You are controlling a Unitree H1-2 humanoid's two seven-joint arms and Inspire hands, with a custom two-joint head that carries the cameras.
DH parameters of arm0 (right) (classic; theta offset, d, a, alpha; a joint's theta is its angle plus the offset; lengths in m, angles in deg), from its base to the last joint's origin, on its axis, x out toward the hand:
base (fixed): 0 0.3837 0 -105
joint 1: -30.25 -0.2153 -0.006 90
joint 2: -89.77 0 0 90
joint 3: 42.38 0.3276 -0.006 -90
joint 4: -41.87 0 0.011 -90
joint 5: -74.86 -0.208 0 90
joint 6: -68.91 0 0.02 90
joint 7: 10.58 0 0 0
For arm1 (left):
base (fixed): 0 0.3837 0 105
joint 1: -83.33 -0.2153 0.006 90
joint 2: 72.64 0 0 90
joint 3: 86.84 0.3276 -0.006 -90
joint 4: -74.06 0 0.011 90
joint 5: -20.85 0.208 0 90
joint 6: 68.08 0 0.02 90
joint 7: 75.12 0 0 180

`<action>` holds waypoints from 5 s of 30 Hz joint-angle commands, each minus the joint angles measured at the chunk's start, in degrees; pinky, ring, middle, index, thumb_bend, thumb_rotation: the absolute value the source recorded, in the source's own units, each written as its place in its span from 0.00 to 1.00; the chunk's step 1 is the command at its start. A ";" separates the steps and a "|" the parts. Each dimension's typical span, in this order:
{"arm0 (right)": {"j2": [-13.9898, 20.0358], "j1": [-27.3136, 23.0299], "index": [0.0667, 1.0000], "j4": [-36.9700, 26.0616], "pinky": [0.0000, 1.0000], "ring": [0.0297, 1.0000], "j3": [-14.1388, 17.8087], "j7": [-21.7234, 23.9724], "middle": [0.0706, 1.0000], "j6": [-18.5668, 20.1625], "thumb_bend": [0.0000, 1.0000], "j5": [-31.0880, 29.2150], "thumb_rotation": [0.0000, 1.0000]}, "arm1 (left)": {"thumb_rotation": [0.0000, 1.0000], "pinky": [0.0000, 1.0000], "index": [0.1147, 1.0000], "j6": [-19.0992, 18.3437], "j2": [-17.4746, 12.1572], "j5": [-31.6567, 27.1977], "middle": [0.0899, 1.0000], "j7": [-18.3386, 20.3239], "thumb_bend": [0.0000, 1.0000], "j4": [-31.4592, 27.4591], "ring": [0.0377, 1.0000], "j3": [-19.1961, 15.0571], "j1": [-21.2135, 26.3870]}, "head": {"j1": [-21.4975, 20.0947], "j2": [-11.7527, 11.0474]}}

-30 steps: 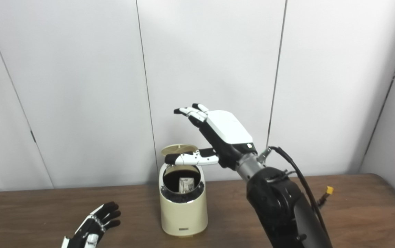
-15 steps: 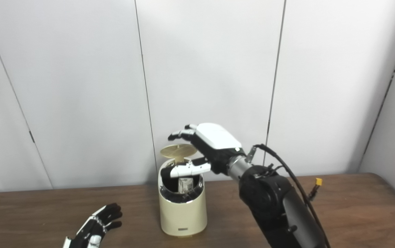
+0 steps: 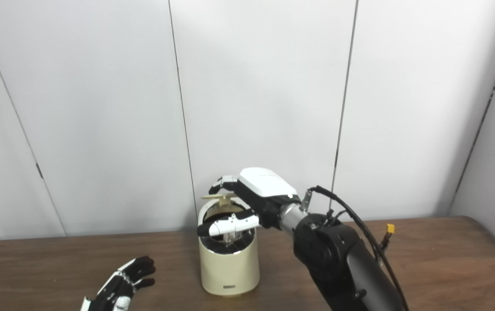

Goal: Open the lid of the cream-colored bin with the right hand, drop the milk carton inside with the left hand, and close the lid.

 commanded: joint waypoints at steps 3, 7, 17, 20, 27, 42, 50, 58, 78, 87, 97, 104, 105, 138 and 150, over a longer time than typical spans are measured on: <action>0.15 -0.19 0.75 -4.01 0.81 0.90 0.37 0.13 0.87 0.39 0.87 0.35 0.89 | 0.74 0.73 0.79 0.31 0.53 -0.07 0.79 -0.67 0.37 2.48 0.78 0.57 -3.93 | -0.11 0.30; 0.45 1.46 0.71 -4.71 0.91 0.87 0.51 -1.24 0.77 -2.55 0.85 -0.95 0.89 | 0.75 0.73 0.78 -0.39 0.33 0.25 0.79 -0.67 0.38 1.73 0.78 0.62 -4.07 | -0.35 0.80; 0.32 4.86 0.70 -4.63 0.90 0.85 0.66 -1.30 0.75 -2.58 0.82 -0.41 0.90 | 0.75 0.74 0.78 -1.19 -0.07 -0.18 0.78 -0.06 0.39 -0.07 0.78 1.13 -4.29 | -0.37 1.76; 0.55 6.01 0.70 -3.28 0.90 0.85 0.97 -2.50 0.73 -3.81 0.84 -1.05 0.92 | 0.75 0.73 0.78 -1.86 -0.05 0.41 0.78 -0.45 0.40 -0.94 0.78 1.31 -4.58 | -0.25 2.47; 1.02 7.89 0.74 -2.94 0.93 0.89 1.04 -1.55 0.77 -2.67 0.82 -1.78 0.88 | 0.75 0.72 0.77 -4.37 0.61 1.05 0.78 -1.09 0.43 -4.01 0.77 1.74 -5.51 | 0.41 3.72; 1.79 9.64 0.78 3.43 0.91 0.91 1.23 -4.17 0.82 -2.82 0.80 -3.16 0.84 | 0.72 0.69 0.76 -6.09 0.74 2.07 0.76 -1.91 0.42 -7.65 0.76 3.09 -6.56 | 1.69 5.77; 1.63 10.15 0.78 4.34 0.92 0.92 0.49 -5.69 0.81 -3.75 0.79 -3.22 0.83 | 0.73 0.70 0.76 -7.17 0.77 2.76 0.76 -2.05 0.44 -9.95 0.76 3.68 -7.47 | 2.36 7.02; 2.09 11.34 0.77 5.85 0.92 0.90 0.47 -7.06 0.81 -3.54 0.77 -4.65 0.82 | 0.70 0.68 0.74 -7.53 0.71 2.58 0.75 -2.26 0.45 -10.93 0.76 3.53 -8.02 | 2.06 7.44; 1.95 10.51 0.78 4.58 0.92 0.92 -0.04 -7.47 0.82 -3.40 0.81 -5.75 0.88 | 0.70 0.66 0.75 -8.33 0.01 1.90 0.75 -1.93 0.44 -10.44 0.75 3.50 -7.95 | 1.81 7.26; -0.93 8.81 0.78 -2.18 0.89 0.90 2.00 -11.01 0.80 -4.57 0.78 -6.13 0.86 | 0.67 0.65 0.73 -7.38 0.16 1.65 0.74 -1.94 0.43 -8.84 0.74 3.57 -7.02 | 1.67 6.59; -2.05 4.23 0.99 -7.01 0.97 1.00 7.56 -14.62 1.00 -4.82 0.79 -6.60 1.00 | 0.62 0.66 0.73 -5.71 0.31 3.47 0.74 -2.69 0.44 -6.77 0.74 3.66 -6.47 | 2.40 4.75; -5.43 11.28 1.00 -13.80 0.97 1.00 12.62 -20.72 1.00 -7.18 0.75 -10.94 0.98 | 0.61 0.67 0.73 -5.66 0.18 3.52 0.74 -3.00 0.42 -7.03 0.74 3.34 -6.97 | 2.21 5.04; -5.67 13.11 1.00 -14.62 0.97 1.00 13.20 -21.83 1.00 -8.26 0.75 -11.92 0.98 | 0.61 0.67 0.73 -5.75 0.26 3.51 0.74 -3.13 0.42 -7.10 0.74 3.24 -7.04 | 2.22 5.06; -14.33 46.70 0.68 -0.63 0.60 0.70 20.90 -40.34 0.70 -31.75 0.25 -26.10 0.29 | 0.35 0.72 0.72 -8.13 -0.03 -0.35 0.76 -4.15 0.27 -12.40 0.77 0.88 -9.46 | 1.78 8.05; -13.63 45.61 0.64 0.86 0.53 0.65 19.44 -43.17 0.66 -30.57 0.28 -17.89 0.36 | 0.31 0.71 0.72 -10.18 -0.15 1.57 0.76 -4.55 0.23 -14.38 0.76 0.92 -10.05 | 1.73 8.65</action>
